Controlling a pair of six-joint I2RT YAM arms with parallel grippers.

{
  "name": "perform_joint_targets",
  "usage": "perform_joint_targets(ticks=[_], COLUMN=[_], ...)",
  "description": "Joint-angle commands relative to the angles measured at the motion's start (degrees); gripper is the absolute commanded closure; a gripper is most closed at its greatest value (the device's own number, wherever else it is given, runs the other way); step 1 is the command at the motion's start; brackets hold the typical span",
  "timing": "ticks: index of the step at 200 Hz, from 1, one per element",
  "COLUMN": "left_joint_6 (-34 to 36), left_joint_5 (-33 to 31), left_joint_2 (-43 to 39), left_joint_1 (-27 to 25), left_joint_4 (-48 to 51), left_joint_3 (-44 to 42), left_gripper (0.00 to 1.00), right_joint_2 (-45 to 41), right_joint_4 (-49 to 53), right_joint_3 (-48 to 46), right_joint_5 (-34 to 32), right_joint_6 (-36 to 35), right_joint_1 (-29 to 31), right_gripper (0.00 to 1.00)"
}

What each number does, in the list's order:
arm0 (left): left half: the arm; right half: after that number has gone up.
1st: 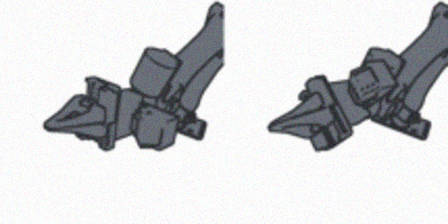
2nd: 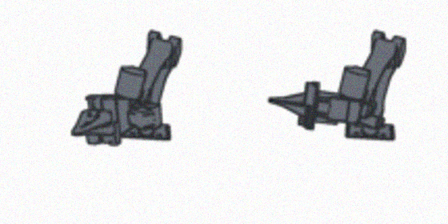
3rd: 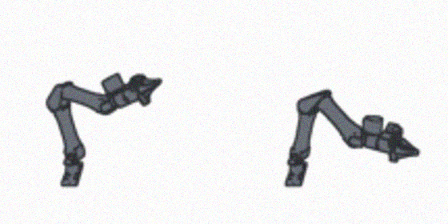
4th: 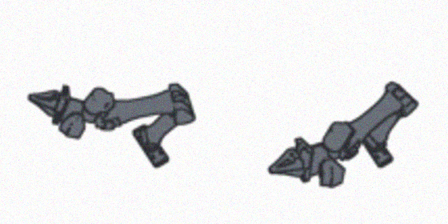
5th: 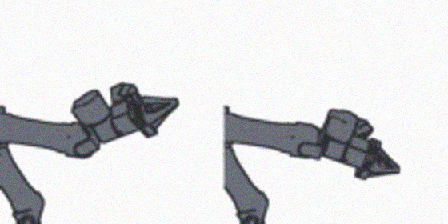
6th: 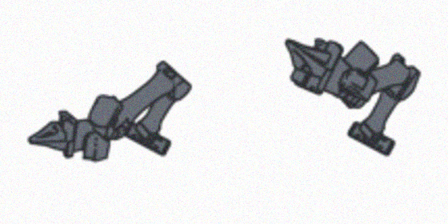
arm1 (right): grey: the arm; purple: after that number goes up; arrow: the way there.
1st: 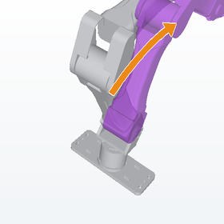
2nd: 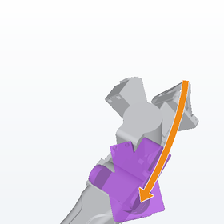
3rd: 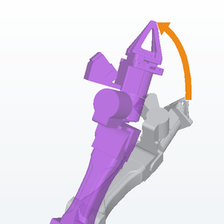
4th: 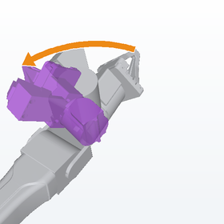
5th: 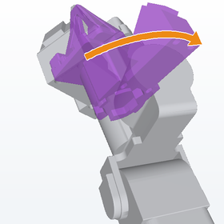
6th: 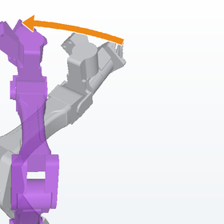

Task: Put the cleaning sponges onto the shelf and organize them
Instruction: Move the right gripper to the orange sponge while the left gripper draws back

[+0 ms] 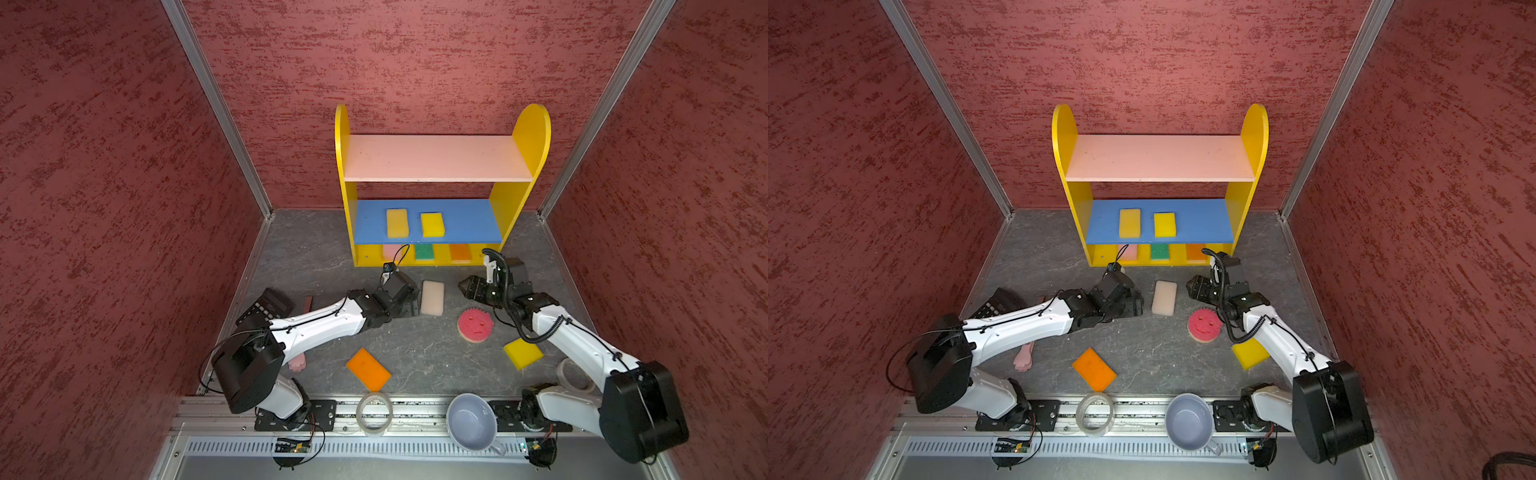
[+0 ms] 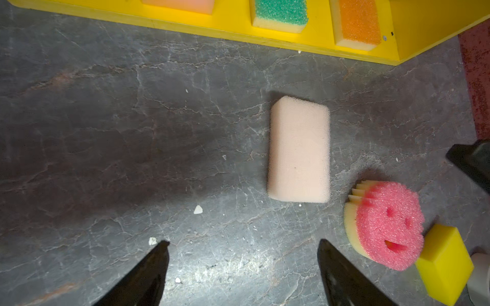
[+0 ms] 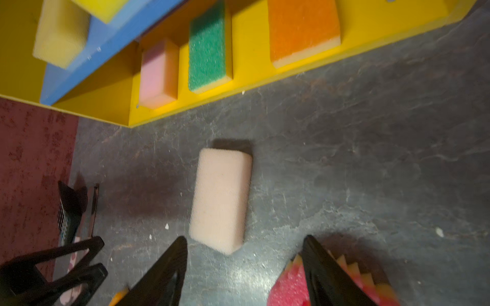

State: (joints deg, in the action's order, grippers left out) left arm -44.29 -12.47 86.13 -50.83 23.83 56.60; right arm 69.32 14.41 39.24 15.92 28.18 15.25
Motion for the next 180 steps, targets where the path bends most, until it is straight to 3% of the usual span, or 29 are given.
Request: perform_joint_targets(ticks=[1, 26, 50, 71, 100, 125, 180], left_joint_6=[-4.5, -11.5, -18.6, -23.6, -24.3, -25.7, -23.9], left_joint_5=[-2.0, -7.2, -11.5, -14.5, -17.3, -20.9, -22.6], left_joint_2=[-1.1, -5.4, -13.9, -23.1, -35.0, -42.4, -54.9], left_joint_1=[-0.3, -0.1, 1.7, 3.6, 6.2, 8.1, 11.8], left_joint_4=[7.7, 17.8, 22.6, 23.3, 23.8, 29.7, 33.5], left_joint_3=[2.1, 0.3, -3.8, -8.9, -13.2, -13.1, -14.8], left_gripper=[0.13, 0.1, 0.08, 0.06, 0.01, 0.01, 0.0], right_joint_2=[-2.6, -4.0, -0.2, 5.6, 13.4, 20.8, 30.7], right_joint_4=[-1.6, -2.2, -2.8, -2.7, -4.9, -4.7, -2.3], right_joint_3=[0.3, 0.7, 2.6, 5.4, 9.3, 13.9, 18.9], right_joint_5=[2.1, -4.4, -7.8, -7.9, -5.3, -1.7, 4.1], right_joint_6=[-5.8, -8.9, -11.6, -12.4, -12.7, -14.2, -16.1], right_joint_1=[2.2, 13.6, 25.6, 32.8, 42.1, 46.8, 49.1], right_gripper=[0.32, 0.3, 0.3, 0.3, 0.32, 0.37, 0.38])
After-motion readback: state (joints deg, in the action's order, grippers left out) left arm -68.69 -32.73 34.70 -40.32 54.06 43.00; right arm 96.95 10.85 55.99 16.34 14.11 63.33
